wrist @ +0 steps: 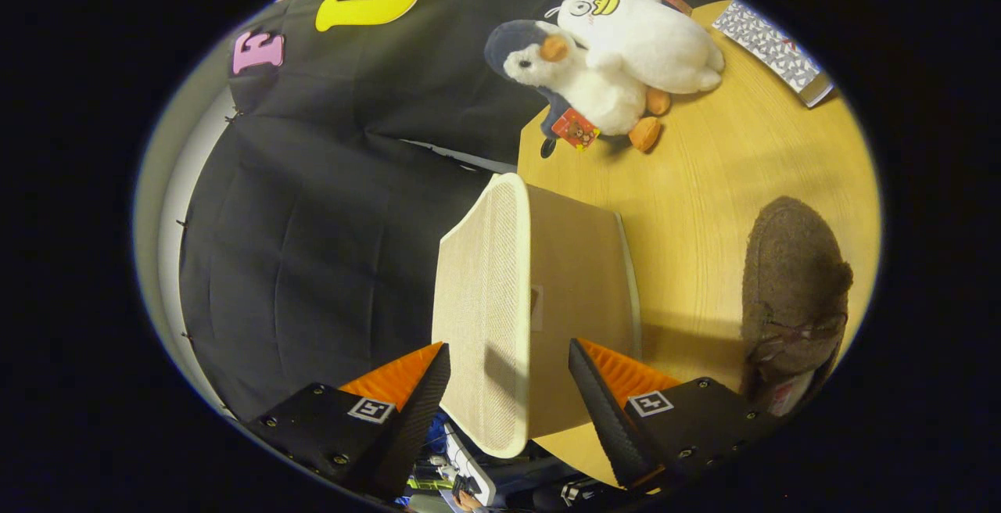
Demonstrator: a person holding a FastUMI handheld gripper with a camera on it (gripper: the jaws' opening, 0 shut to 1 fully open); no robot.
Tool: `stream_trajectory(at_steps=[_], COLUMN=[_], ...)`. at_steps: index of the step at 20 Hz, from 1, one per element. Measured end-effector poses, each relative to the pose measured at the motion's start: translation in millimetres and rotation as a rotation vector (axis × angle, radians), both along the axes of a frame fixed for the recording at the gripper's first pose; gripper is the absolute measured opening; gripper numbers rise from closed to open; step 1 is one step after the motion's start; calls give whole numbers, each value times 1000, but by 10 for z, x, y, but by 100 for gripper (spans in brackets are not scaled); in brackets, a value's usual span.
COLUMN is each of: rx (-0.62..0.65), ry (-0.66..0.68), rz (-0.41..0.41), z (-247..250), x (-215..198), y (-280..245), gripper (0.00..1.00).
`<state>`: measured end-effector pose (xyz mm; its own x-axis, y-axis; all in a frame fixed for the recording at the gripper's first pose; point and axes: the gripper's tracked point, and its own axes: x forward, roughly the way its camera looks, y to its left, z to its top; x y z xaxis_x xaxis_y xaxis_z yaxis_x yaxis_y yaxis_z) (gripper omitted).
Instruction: Open the storage box then place both shoes into the box .Put the left shoe in first, then the right shoe, with the right side of both shoes facing outward in a uniform manner.
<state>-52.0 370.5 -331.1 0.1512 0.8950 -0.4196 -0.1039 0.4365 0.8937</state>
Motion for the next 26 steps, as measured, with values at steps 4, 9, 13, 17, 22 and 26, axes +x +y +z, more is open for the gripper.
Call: stream_trajectory(at_steps=[4,9,13,17,22,26], rx=[43,101,79,32,-30,-57], ry=[32,29,17,-64,-162,-209], rz=[7,31,18,28,66,95], z=[30,180,372,817,1379,1672], x=[8,-68,-38,-60,-172,-268], y=[50,114,117,280,695,1144], gripper=[52,1,1,1,1,2])
